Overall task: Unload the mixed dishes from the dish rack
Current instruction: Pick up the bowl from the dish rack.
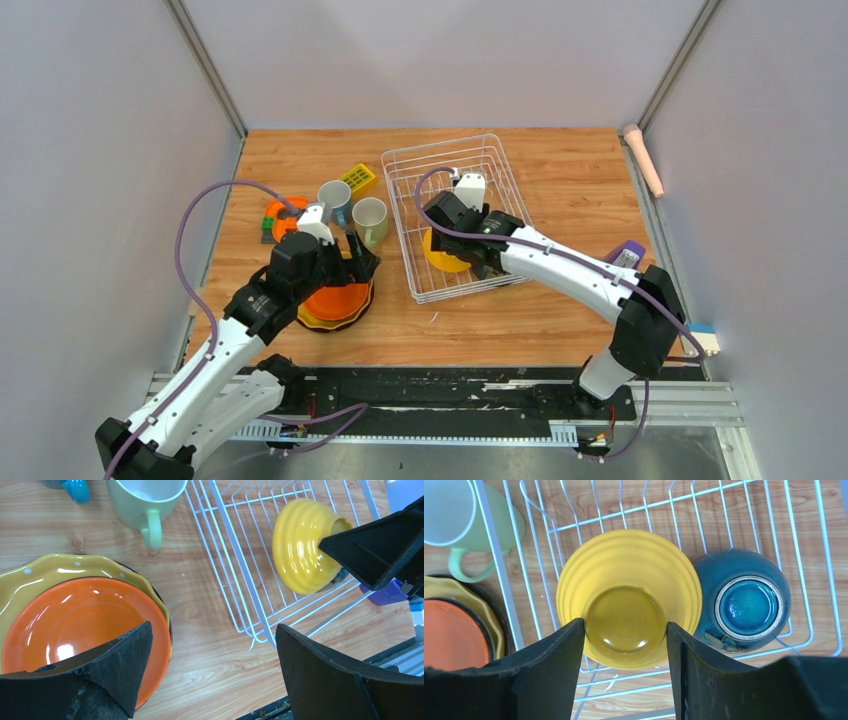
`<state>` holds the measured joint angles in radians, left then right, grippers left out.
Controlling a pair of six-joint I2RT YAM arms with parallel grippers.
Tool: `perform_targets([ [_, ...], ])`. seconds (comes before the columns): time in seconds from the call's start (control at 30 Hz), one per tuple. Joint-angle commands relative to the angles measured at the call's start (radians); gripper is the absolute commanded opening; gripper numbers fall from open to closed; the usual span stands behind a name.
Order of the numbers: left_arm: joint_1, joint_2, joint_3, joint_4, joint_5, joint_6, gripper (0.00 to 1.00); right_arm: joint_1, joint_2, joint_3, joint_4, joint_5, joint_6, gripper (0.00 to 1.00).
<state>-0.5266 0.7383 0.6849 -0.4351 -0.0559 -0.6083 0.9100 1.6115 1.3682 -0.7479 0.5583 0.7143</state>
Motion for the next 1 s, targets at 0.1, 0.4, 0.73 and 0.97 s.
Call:
perform_targets([
  [0.1, 0.004, -0.010, 0.003, 0.135, 0.138, -0.034, 1.00, -0.003, -0.170, -0.113, 0.182, 0.029, 0.059, 0.10],
  [0.4, 0.004, 0.047, -0.039, 0.377, 0.385, -0.091, 0.99, -0.026, -0.511, -0.446, 0.659, -0.278, 0.028, 0.07],
  [0.73, 0.004, 0.102, -0.120, 0.752, 0.608, -0.246, 0.94, -0.038, -0.553, -0.482, 0.699, -0.470, 0.057, 0.06],
  [0.97, 0.004, 0.147, -0.132, 0.790, 0.612, -0.270, 0.75, -0.039, -0.542, -0.498, 0.739, -0.517, 0.073, 0.06],
])
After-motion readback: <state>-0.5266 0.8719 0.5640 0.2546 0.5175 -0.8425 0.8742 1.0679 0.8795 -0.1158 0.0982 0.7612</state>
